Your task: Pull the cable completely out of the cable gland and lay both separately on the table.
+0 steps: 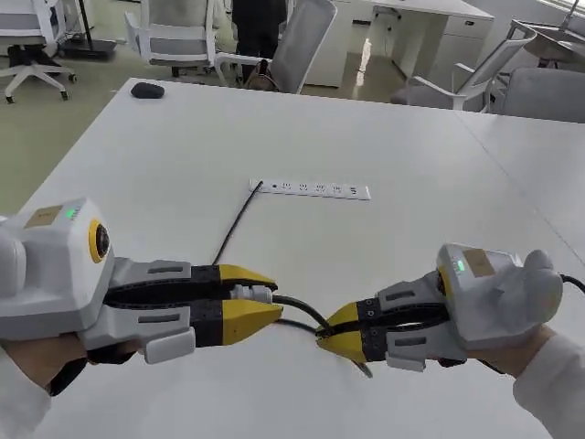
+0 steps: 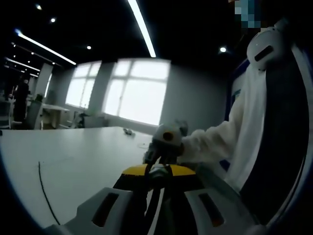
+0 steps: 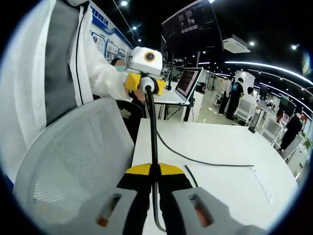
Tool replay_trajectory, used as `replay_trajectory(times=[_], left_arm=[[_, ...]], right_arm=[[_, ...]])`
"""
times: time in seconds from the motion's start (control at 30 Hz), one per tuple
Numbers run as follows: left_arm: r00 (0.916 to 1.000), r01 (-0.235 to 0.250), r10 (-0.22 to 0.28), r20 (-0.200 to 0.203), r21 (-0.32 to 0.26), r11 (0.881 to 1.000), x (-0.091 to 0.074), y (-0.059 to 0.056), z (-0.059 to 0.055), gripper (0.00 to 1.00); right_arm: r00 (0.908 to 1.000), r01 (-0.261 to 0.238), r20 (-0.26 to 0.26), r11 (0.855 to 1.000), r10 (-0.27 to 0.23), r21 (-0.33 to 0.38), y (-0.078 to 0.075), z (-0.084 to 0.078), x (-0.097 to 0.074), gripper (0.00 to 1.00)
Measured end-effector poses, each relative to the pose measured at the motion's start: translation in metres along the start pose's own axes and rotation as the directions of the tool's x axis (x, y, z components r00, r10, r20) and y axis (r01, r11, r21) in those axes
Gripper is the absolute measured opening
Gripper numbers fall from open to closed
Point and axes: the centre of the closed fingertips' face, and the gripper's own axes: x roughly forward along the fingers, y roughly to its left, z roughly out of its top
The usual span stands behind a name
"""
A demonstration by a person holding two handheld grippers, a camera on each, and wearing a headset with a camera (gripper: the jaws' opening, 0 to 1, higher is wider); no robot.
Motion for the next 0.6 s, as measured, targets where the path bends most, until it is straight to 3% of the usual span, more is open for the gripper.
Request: replay_trajectory(times=[0.13, 0.27, 0.43, 0.5, 0.6], left_arm=[[0.9999, -0.002, 0.002, 0.016, -0.013, 1.000, -0.002, 0.001, 0.003, 0.17], [0.9999, -0.003, 0.004, 0.016, -0.028, 1.000, -0.003, 0.001, 0.001, 0.17], [1.0000, 0.003, -0.002, 0.008, -0.033, 0.999, -0.002, -0.002, -0.002, 0.17], [1.0000, 0.002, -0.002, 0.003, -0.025, 1.000, -0.001, -0.002, -0.002, 0.17], [1.0000, -0.006, 0.006, 0.007, -0.020, 1.000, -0.001, 0.000, 0.000, 0.17]], right_arm=[[0.9983, 0.036, -0.047, 0.998, -0.034, 0.043, -0.006, -0.024, -0.002, 0.02], [0.9975, 0.050, -0.055, 0.996, -0.046, 0.073, -0.005, -0.035, -0.003, 0.02], [0.9966, 0.061, -0.062, 0.993, -0.055, 0.102, -0.004, -0.035, -0.002, 0.03], [0.9962, 0.067, -0.065, 0.983, -0.057, 0.170, -0.005, -0.033, -0.003, 0.04], [0.9971, 0.076, -0.007, 0.984, -0.076, 0.162, -0.009, -0.018, -0.009, 0.08]])
